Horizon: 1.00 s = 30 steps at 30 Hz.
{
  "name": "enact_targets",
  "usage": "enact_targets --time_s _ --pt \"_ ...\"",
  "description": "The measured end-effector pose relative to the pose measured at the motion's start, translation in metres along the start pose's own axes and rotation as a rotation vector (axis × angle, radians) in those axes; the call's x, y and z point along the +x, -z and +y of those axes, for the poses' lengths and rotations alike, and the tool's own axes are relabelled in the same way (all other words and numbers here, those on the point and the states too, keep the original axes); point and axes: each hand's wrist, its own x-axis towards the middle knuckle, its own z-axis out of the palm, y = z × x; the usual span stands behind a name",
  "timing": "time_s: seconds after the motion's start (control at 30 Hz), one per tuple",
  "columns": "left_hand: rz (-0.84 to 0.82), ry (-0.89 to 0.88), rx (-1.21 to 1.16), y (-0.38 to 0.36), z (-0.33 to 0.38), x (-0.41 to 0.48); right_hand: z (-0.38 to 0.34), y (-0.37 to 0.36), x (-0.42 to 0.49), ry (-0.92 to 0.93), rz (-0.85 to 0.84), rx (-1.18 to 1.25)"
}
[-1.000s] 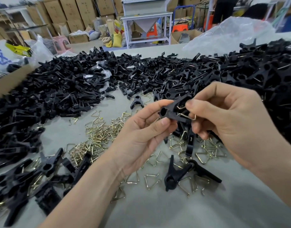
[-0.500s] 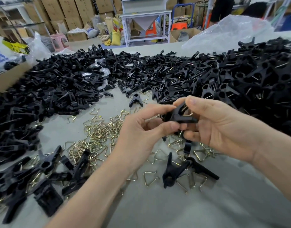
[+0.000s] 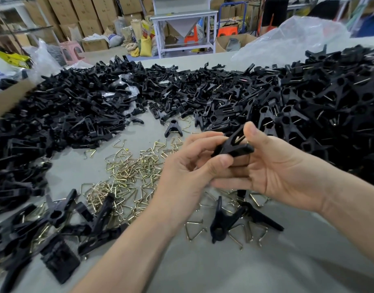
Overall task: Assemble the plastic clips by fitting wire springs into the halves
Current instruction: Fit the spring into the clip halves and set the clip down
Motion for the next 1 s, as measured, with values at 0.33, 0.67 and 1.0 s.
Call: enact_targets --time_s 0.33,0.67,1.0 --pt "-0.025 -0.035 0.08 0.001 0.004 0.0 0.009 -0.001 0.003 0.064 0.038 0.003" --pt "-0.048 -0.067 0.067 0.002 0.001 -0.001 0.014 -0.004 0.003 0.171 0.011 -0.014" --pt "0.02 -0.029 0.152 0.0 0.003 -0.001 0.013 -0.002 0.006 0.147 0.038 -0.127"
